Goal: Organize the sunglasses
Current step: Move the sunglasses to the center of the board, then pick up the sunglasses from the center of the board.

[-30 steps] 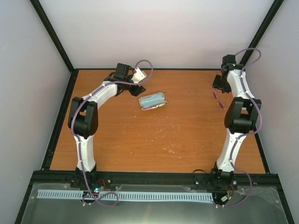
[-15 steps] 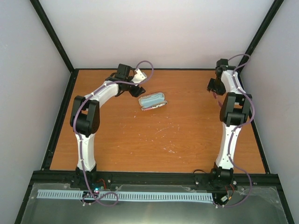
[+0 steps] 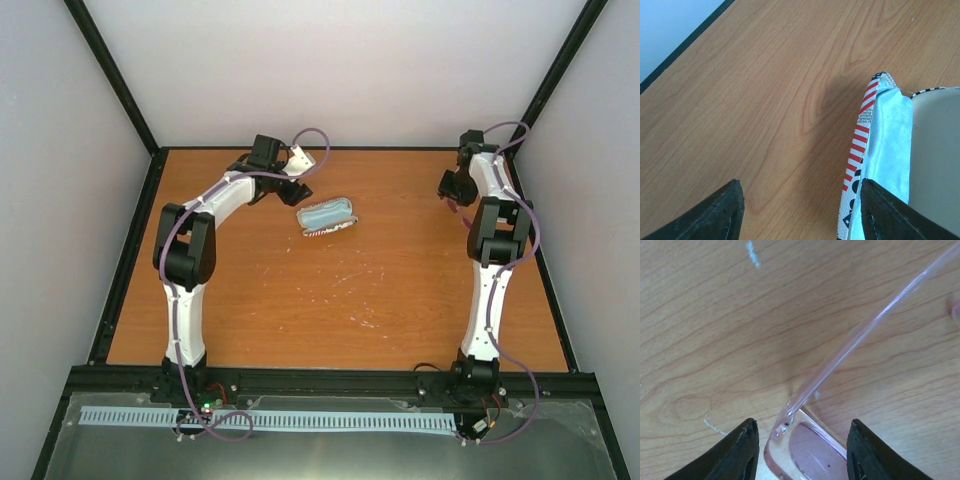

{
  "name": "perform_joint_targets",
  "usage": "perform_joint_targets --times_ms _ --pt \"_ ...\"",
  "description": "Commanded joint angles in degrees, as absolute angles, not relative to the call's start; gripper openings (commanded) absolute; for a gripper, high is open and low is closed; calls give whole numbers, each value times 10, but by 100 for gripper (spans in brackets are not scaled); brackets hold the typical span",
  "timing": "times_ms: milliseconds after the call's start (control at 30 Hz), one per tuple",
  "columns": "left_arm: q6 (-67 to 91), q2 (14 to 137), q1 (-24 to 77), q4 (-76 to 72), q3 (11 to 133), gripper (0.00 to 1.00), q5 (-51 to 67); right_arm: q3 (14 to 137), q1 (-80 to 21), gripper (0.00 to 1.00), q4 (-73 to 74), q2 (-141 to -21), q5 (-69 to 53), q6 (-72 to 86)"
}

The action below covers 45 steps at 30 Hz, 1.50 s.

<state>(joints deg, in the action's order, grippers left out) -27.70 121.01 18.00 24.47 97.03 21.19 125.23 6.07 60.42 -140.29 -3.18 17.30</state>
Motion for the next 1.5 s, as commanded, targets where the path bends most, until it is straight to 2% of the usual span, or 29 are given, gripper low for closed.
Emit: perform_joint_targets --times_ms 0,333,567,667,833,1033,1167,1267,1467 --pt "-277 1229 174 256 1007 64 217 1216 44 46 589 -1376 -80 163" --pt "-274 1231 174 253 1007 63 227 1050 -34 41 562 -1282 -151 140" --pt "-272 1211 174 245 979 63 237 970 -51 37 548 -1208 -143 148" --pt "-270 1202 174 238 964 63 240 967 -55 45 568 -1199 -156 140" --pt "-267 1184 174 225 940 63 240 954 -59 52 548 -1111 -88 178" --pt "-292 1179 171 219 947 63 234 933 -59 57 570 -1027 -67 387" --pt "-305 1177 164 217 956 63 235 798 -58 56 494 -944 -93 564" --pt "-308 1173 158 216 956 63 241 702 -60 55 435 -882 -57 700" --pt "-300 1157 134 214 945 63 251 654 -60 55 422 -841 23 842"
